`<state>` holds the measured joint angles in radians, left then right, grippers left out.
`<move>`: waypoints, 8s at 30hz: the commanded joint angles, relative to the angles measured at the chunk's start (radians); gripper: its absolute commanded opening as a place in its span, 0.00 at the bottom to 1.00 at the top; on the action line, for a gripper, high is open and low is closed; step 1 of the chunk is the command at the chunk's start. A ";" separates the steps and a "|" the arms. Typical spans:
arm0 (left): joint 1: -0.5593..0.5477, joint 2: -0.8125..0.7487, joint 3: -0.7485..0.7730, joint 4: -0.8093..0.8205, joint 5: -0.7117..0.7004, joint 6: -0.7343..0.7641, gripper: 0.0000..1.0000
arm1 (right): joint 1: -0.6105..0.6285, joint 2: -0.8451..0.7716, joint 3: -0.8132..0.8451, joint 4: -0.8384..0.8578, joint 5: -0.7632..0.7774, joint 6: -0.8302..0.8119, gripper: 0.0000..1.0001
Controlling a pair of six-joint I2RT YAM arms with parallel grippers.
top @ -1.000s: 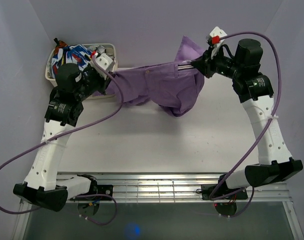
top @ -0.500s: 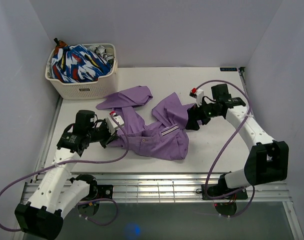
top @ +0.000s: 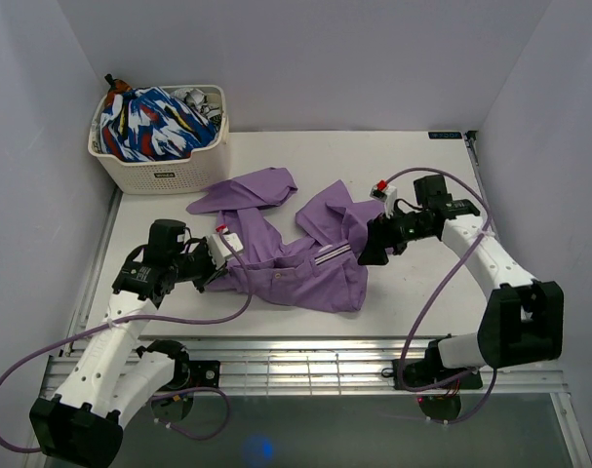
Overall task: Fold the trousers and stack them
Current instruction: Flatten the trousers out
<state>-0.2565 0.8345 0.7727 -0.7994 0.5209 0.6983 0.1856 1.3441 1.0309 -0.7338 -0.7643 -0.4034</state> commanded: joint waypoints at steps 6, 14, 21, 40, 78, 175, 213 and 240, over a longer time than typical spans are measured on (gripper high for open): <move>0.003 0.008 0.057 0.078 -0.050 -0.115 0.00 | 0.047 0.190 -0.031 0.175 -0.118 0.127 0.94; 0.003 0.124 0.253 0.193 -0.176 -0.382 0.00 | 0.094 0.135 0.153 0.102 -0.164 0.091 0.15; 0.005 0.201 0.581 0.341 -0.285 -0.427 0.00 | 0.054 -0.032 0.542 0.120 0.074 0.063 0.08; 0.005 -0.070 0.841 0.936 -0.139 -0.342 0.00 | 0.038 -0.454 0.854 0.662 0.500 0.250 0.08; -0.044 1.060 0.998 0.776 -0.264 -0.318 0.97 | -0.291 0.282 0.265 0.788 0.910 0.012 0.08; -0.096 1.192 0.746 0.529 0.040 0.055 0.98 | -0.086 0.691 0.452 0.309 0.507 0.048 0.08; -0.095 0.679 0.729 -0.236 -0.076 -0.198 0.00 | 0.028 0.412 0.432 0.378 0.232 0.147 0.08; 0.102 0.845 0.544 -0.149 -0.073 -0.250 0.61 | -0.207 0.500 0.540 0.134 0.479 -0.074 0.82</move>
<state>-0.1547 1.6306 1.3914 -0.9657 0.3702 0.4366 -0.0605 1.8385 1.6325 -0.5358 -0.3405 -0.3672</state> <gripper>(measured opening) 0.666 0.834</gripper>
